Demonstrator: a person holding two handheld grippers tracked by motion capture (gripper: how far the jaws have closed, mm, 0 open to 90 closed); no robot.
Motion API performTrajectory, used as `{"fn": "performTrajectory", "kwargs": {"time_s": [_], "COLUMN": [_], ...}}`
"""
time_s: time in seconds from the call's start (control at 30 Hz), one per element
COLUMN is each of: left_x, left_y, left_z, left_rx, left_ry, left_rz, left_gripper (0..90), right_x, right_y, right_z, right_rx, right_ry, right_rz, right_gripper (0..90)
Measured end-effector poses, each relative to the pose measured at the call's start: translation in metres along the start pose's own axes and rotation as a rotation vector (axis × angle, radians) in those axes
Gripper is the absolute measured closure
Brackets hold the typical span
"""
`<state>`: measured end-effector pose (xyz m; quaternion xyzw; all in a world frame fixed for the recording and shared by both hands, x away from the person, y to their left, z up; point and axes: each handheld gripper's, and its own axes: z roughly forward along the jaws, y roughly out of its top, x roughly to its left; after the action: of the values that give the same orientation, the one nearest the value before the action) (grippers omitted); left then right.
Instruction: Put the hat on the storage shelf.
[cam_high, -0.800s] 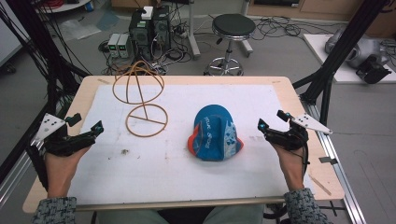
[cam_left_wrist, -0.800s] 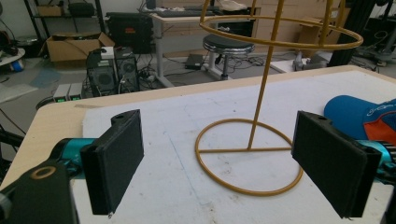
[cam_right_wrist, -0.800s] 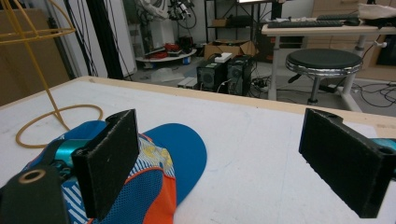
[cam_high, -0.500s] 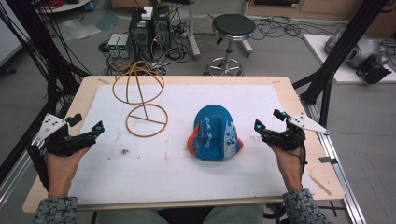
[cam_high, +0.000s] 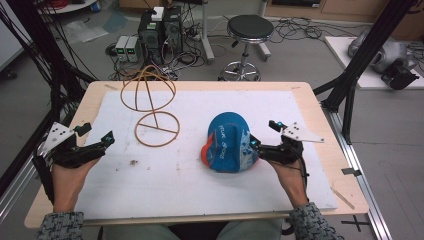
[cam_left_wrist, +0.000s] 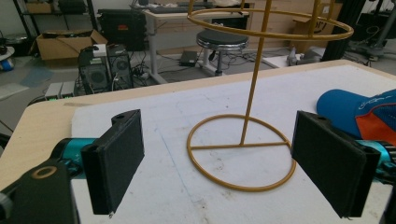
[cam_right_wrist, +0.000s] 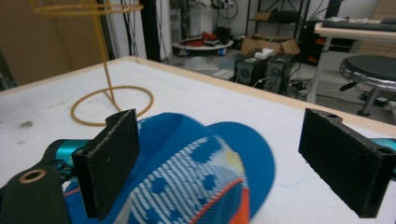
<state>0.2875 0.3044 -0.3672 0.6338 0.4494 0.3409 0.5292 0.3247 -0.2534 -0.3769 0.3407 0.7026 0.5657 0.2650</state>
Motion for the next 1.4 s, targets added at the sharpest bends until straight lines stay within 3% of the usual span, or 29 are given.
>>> {"fn": "performTrajectory", "kwargs": {"time_s": [0.07, 0.17, 0.37, 0.53, 1.07, 1.4], "left_x": [0.000, 0.000, -0.001, -0.002, -0.001, -0.002], "left_y": [0.001, 0.002, 0.003, 0.003, 0.003, 0.002], "left_z": [-0.001, -0.001, -0.001, -0.001, 0.000, 0.001], "left_rx": [-0.006, -0.016, -0.018, -0.017, -0.015, -0.012], "left_ry": [-0.001, -0.004, -0.012, -0.018, -0.023, -0.028], "left_rz": [-0.003, -0.009, -0.010, -0.009, -0.010, -0.012], "left_gripper": [17.5, 17.5, 17.5, 17.6, 18.0, 18.0], "right_x": [0.006, 0.016, 0.026, 0.026, 0.027, 0.026], "right_y": [-0.002, -0.005, -0.009, -0.010, -0.008, 0.000], "right_z": [0.007, 0.020, 0.035, 0.037, 0.059, 0.070], "right_rx": [0.030, 0.072, 0.093, 0.097, 0.131, 0.193], "right_ry": [0.008, -0.003, -0.024, -0.044, -0.007, 0.010], "right_rz": [0.003, -0.035, -0.077, -0.084, -0.124, -0.165], "right_gripper": [13.0, 14.6, 16.8, 24.0, 38.1, 57.5]}}
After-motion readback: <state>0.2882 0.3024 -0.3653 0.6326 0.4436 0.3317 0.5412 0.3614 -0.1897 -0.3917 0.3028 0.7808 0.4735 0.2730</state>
